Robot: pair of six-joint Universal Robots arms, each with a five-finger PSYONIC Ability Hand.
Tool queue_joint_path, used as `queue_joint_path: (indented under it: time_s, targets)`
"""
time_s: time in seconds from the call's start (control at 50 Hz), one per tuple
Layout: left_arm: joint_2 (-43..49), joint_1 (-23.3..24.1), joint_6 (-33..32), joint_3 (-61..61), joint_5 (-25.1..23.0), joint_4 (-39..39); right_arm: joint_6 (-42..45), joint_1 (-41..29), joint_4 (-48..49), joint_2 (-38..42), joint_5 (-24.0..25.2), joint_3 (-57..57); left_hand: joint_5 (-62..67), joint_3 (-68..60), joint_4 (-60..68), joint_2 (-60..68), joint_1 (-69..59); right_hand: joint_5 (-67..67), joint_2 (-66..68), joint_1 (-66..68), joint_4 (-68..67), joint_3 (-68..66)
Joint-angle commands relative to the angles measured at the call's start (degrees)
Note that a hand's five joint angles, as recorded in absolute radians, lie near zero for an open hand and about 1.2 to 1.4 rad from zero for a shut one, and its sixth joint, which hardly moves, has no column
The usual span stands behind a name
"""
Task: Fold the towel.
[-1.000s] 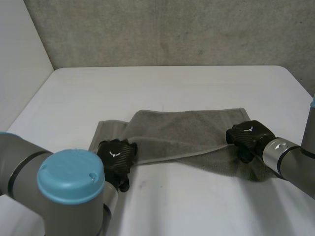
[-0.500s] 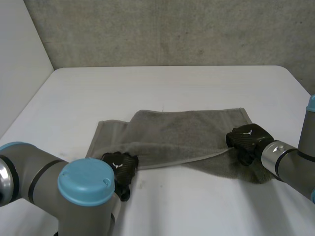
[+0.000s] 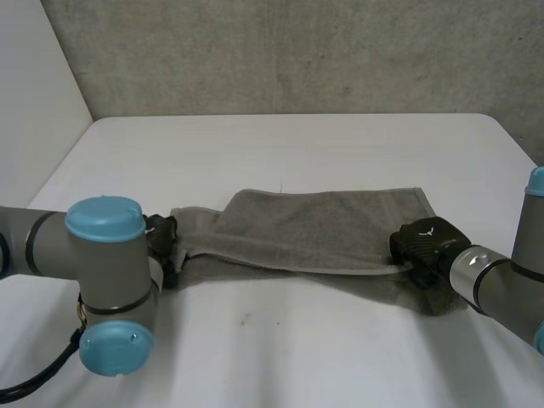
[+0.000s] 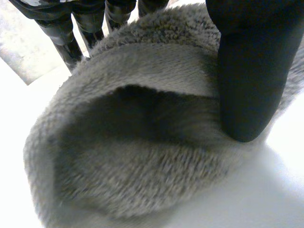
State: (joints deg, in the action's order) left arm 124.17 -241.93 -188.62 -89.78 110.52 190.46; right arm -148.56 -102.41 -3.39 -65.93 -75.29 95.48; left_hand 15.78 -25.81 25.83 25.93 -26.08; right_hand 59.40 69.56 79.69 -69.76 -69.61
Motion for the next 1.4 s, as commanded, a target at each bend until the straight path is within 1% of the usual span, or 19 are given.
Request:
queue_joint_path:
  time_s: [0.02, 0.22, 0.32, 0.36, 0.4, 0.42, 0.46, 0.52, 0.56, 0.7, 0.84, 0.96, 1.12, 1.16, 1.22, 1.26, 1.28, 1.3, 1.4]
  targets:
    - [-0.2, -2.6, -2.5, -0.3, 0.0, 0.2, 1.3, 0.0, -0.2, 0.7, 0.1, 0.1, 3.4, -3.4, 3.4, 3.3, -3.1, 10.6, 10.4, 0.3, -10.2, -10.4]
    - [-2.3, -2.6, -2.5, -1.4, -0.1, 0.2, 1.3, 0.0, -0.1, 1.0, 0.1, -0.1, 4.6, -4.6, 4.6, 4.5, -4.3, 10.6, 10.4, 0.3, -10.2, -10.4]
    - [-5.3, -2.6, -2.5, -3.0, -1.9, 0.2, 1.3, 0.0, -0.1, 1.0, 0.1, -0.1, 5.0, -4.9, 4.9, 4.8, -4.7, 10.6, 10.4, 0.3, -10.2, -10.4]
    - [-6.6, -2.6, -2.5, -3.8, -3.3, 0.2, 1.3, 0.0, -0.1, 1.0, 0.1, -0.1, 4.8, -4.8, 4.7, 4.6, -4.5, 10.6, 10.4, 0.3, -10.2, -10.4]
    - [-9.5, -2.6, -2.5, -5.7, -6.6, 0.1, 1.3, 0.0, -0.1, 1.0, 0.1, 0.0, 4.5, -4.4, 4.4, 4.3, -4.1, 10.6, 10.4, 0.3, -10.2, -10.4]
    - [-9.6, -2.6, -2.5, -5.8, -6.6, 0.1, 1.3, -0.1, -0.1, 1.1, 0.1, 0.0, 4.5, -4.4, 4.4, 4.3, -4.1, 10.6, 10.4, 0.3, -10.2, -10.4]
    - [-12.4, -2.5, -2.5, -8.1, -10.4, 0.4, 1.3, 0.0, -0.2, 1.0, 0.1, 0.0, 3.9, -3.9, 3.9, 3.8, -3.6, 10.6, 10.4, 0.3, -10.2, -10.4]
    - [-13.4, -2.5, -2.5, -9.0, -12.1, 0.7, 1.3, 0.0, -0.2, 1.0, 0.1, 0.0, 3.8, -3.7, 3.7, 3.6, -3.5, 10.6, 10.4, 0.3, -10.2, -10.4]
    - [-14.0, -2.5, -2.6, -10.1, -14.7, 2.2, 1.3, 0.0, -0.2, 1.0, 0.1, 0.0, 3.8, -3.7, 3.7, 3.6, -3.5, 10.6, 10.4, 0.3, -10.2, -10.4]
    - [-13.2, -2.7, -3.9, -11.0, -15.4, 4.7, 1.3, -0.1, -0.3, 1.0, 0.0, 0.1, 4.3, -4.2, 4.2, 4.1, -4.0, 10.6, 10.4, 0.3, -10.2, -10.4]
    - [-10.3, -4.1, -8.8, -11.3, -15.3, 6.5, 1.3, -0.1, -0.3, 1.0, 0.0, 0.1, 5.0, -4.9, 4.9, 4.8, -4.7, 10.6, 10.4, 0.3, -10.2, -10.4]
    - [-9.6, -4.4, -10.7, -11.3, -14.9, 7.6, 1.3, 0.0, -0.3, 1.1, 0.0, 0.1, 7.1, -7.1, 7.1, 7.0, -6.8, 10.6, 10.4, 0.3, -10.2, -10.4]
    - [-10.5, -5.8, -11.4, -11.5, -12.4, 8.0, 1.3, -0.1, -0.1, 1.1, 0.0, 0.0, 21.1, -21.1, 21.1, 21.0, -20.8, 10.6, 10.4, 0.3, -10.2, -10.4]
    - [-11.7, -5.9, -11.4, -11.9, -12.2, 8.0, 1.3, -0.1, -0.1, 1.1, 0.0, 0.1, 33.2, -33.1, 33.1, 33.0, -32.9, 10.6, 10.4, 0.3, -10.2, -10.4]
    - [-12.5, -5.9, -11.4, -12.4, -12.2, 8.0, 1.3, -0.1, 0.0, 1.1, 0.0, 0.0, 37.8, -37.7, 37.7, 37.6, -37.5, 10.6, 10.4, 0.3, -10.2, -10.4]
    - [-14.5, -5.9, -11.4, -13.5, -12.2, 8.0, 1.4, -0.1, 0.0, 1.2, -0.1, 0.0, 47.6, -47.6, 47.6, 47.5, -47.3, 10.6, 10.4, 0.3, -10.2, -10.4]
    - [-14.5, -5.9, -11.4, -13.5, -12.2, 8.0, 1.4, -0.1, -0.1, 1.1, -0.1, -0.1, 47.7, -47.6, 47.6, 47.5, -47.4, 10.6, 10.4, 0.3, -10.2, -10.4]
    - [-15.7, -5.8, -11.3, -13.9, -12.3, 8.0, 1.4, -0.1, -0.1, 1.1, -0.1, -0.1, 54.2, -54.1, 54.1, 54.0, -53.9, 10.6, 10.4, 0.3, -10.2, -10.4]
    - [-19.5, -5.7, -11.2, -15.2, -12.7, 7.9, 2.2, 0.1, -0.9, 0.4, -0.3, -1.2, 54.2, -54.2, 54.2, 54.1, -53.9, 10.6, 10.4, 0.3, -10.2, -10.4]
